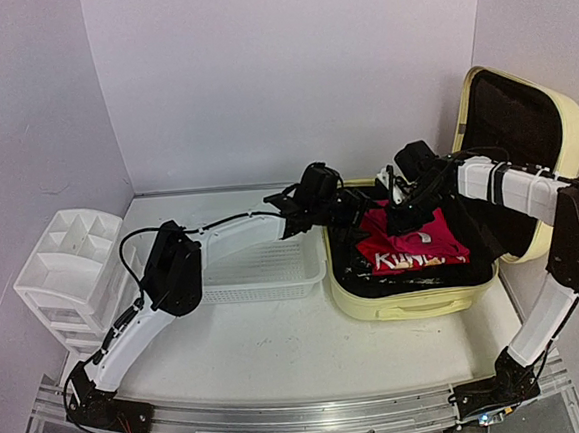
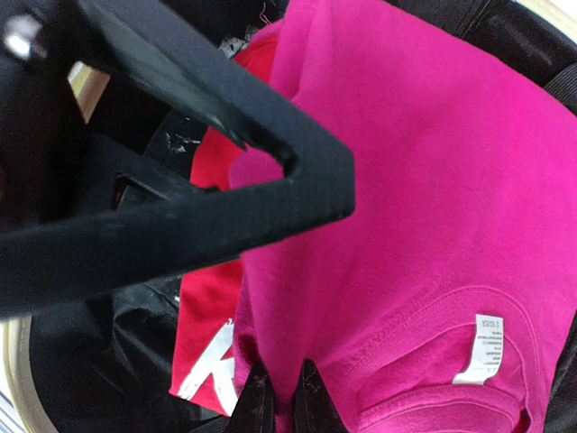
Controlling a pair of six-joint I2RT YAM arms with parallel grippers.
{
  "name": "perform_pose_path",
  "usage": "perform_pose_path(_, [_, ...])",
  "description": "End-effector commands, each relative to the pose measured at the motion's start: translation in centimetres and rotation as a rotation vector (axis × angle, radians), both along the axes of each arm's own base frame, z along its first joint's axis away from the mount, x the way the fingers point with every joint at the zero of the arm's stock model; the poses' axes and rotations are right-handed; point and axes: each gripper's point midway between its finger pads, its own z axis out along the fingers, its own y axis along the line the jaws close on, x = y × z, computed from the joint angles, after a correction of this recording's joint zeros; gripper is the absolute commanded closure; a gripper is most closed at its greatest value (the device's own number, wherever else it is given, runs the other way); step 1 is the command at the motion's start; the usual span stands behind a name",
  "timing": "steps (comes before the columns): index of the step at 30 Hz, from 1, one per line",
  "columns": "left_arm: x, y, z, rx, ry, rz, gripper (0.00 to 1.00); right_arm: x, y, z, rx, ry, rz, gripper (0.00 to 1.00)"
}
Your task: Open, take out, and arrange the luggage
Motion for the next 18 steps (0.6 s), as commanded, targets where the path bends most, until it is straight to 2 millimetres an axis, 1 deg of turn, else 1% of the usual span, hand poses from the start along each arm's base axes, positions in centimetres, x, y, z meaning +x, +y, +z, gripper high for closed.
perform_pose_path(1, [0.1, -1.4, -1.2, -0.001, -0.017, 0.033, 0.32, 0.0, 0.6, 2.6, 0.057, -0.064, 0.021, 1.0])
perform_pose_path(4, [0.3, -1.9, -1.6, -0.004, -0.048, 0.036, 0.35, -0.2, 0.7, 2.6, 0.061, -0.06, 0.026, 1.0])
perform_pose_path(7, [0.2, -2.0, -2.2, 0.002, -0.055, 0.029, 0.42, -0.2, 0.7, 2.6, 0.064, -0.06, 0.026, 1.0])
perform_pose_path(10, [0.3, -2.0, -2.7, 0.012, -0.066, 0.027, 0.47, -0.3, 0.6, 2.7, 0.065, -0.062, 0.028, 1.0])
perform_pose_path(12, [0.6, -2.0, -2.3, 0.014, -0.097, 0.029, 0.51, -0.4, 0.6, 2.7, 0.064, -0.063, 0.028, 1.0])
perform_pose_path(18, [1.1, -1.5, -0.9, 0.036, -0.214, 0.021, 0.68, -0.7, 0.7, 2.8, 0.071, -0.057, 0.032, 1.0])
